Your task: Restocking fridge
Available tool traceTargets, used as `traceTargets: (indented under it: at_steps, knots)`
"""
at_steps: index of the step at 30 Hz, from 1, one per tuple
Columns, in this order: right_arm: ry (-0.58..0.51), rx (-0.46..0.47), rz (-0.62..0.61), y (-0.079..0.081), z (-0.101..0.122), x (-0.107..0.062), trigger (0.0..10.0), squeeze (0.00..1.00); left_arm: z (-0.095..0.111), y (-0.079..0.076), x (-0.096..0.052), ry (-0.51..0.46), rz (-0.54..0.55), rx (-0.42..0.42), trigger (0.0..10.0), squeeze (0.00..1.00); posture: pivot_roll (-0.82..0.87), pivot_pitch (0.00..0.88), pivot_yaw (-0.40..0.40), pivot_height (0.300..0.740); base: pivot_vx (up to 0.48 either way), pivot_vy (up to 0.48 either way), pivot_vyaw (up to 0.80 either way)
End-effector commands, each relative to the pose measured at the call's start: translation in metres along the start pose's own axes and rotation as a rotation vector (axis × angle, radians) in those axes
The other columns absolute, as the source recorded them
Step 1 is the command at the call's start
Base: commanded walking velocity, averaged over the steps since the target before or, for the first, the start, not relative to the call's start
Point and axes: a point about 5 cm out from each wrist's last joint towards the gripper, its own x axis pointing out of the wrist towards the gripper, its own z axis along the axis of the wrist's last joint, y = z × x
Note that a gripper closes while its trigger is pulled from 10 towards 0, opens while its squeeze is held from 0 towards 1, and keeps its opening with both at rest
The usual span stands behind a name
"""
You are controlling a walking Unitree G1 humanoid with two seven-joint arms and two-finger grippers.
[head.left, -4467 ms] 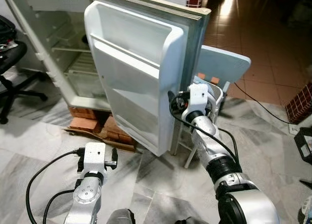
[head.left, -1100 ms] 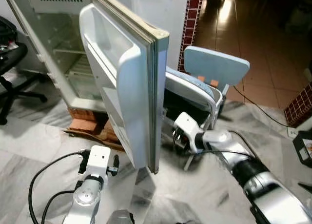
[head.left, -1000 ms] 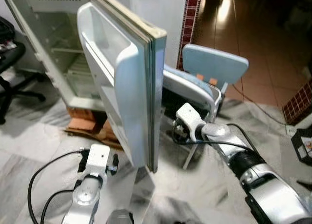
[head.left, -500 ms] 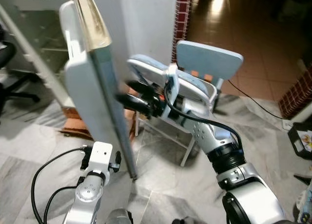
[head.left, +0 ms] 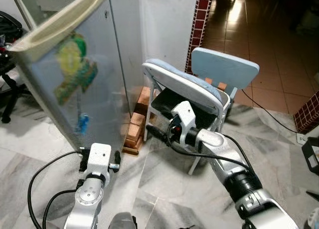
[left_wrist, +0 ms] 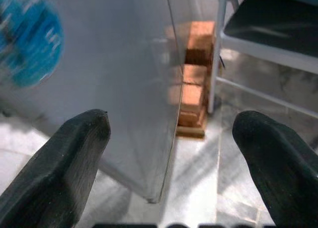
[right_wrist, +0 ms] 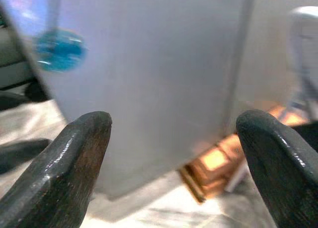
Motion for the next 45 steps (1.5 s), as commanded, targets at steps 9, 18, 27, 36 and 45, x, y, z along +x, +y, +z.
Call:
traceTargets:
  at_steps: [9, 18, 27, 36, 45]
  knots:
    - [-0.065, 0.082, -0.392, -0.016, -0.013, -0.024, 10.0, 0.0, 0.009, 0.009, -0.003, -0.066, 0.038, 0.03, 10.0, 0.0, 0.06, 0.073, 0.014, 0.74, -0.269, 0.4, 0.0]
    - [-0.037, 0.054, -0.492, -0.027, -0.018, -0.028, 10.0, 0.0, 0.012, 0.003, -0.001, -0.077, 0.032, 0.027, 10.0, 0.0, 0.05, 0.074, 0.019, 0.74, -0.279, 0.394, 0.0]
    - [-0.016, 0.05, -0.548, -0.033, -0.022, -0.033, 10.0, 0.0, 0.012, 0.004, -0.004, -0.111, 0.041, 0.02, 10.0, 0.0, 0.04, 0.071, 0.018, 0.74, -0.031, 0.457, 0.0]
    - [0.001, 0.069, -0.58, -0.035, -0.029, -0.04, 10.0, 0.0, 0.008, 0.009, -0.003, -0.105, 0.071, -0.048, 10.0, 0.0, 0.02, 0.056, 0.015, 0.74, 0.0, 0.48, 0.0]
    - [0.014, 0.062, -0.604, -0.041, -0.032, -0.049, 10.0, 0.0, 0.014, 0.01, -0.003, -0.152, 0.056, -0.061, 10.0, 0.0, 0.02, 0.05, 0.014, 0.74, 0.0, 0.48, -0.73]
